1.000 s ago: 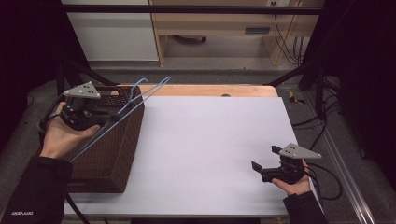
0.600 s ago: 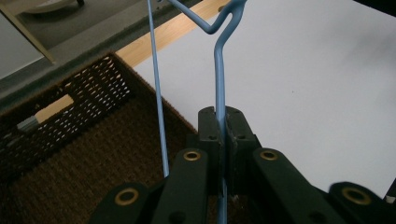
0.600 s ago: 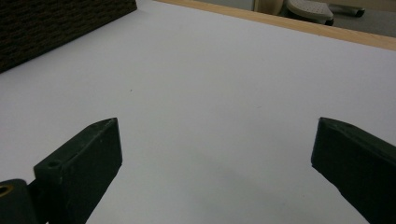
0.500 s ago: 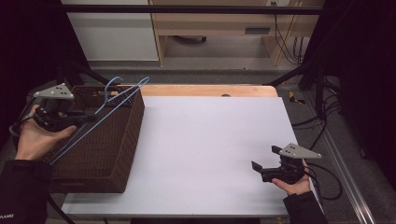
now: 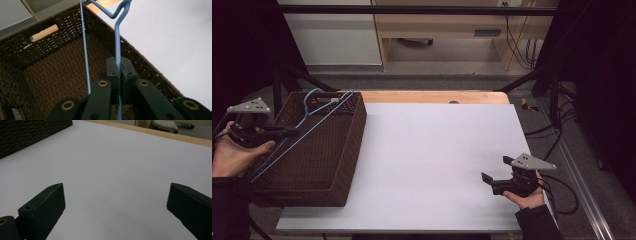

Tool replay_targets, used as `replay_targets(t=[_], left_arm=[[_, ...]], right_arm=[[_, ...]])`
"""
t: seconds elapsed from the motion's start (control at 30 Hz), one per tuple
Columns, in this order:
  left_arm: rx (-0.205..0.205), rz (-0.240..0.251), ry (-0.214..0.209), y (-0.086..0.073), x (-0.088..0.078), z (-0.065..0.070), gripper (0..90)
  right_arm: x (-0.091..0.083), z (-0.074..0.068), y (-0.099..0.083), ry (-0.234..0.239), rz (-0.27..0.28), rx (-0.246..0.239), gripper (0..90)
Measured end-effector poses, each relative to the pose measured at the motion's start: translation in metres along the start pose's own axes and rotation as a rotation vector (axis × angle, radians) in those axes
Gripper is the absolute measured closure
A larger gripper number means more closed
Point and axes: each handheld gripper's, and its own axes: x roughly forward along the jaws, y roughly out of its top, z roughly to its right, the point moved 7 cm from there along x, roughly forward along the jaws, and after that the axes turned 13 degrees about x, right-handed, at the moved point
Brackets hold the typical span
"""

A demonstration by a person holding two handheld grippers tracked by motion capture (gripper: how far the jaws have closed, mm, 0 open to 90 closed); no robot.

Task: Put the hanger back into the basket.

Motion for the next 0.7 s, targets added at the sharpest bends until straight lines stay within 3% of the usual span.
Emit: replay_targets(t=[0.27,0.7], left_arm=[[-0.018,-0.022,0.005,-0.015,0.014,-0.007,87.2],[-0.014,-0.076,-0.027,-0.038,0.061,0.0,87.2]], right_arm=[[0.0,0.0,0.0,-0.002,0.0,0.0,2.3],[0.001,0.001,0.0,-0.002,0.0,0.0,2.3]])
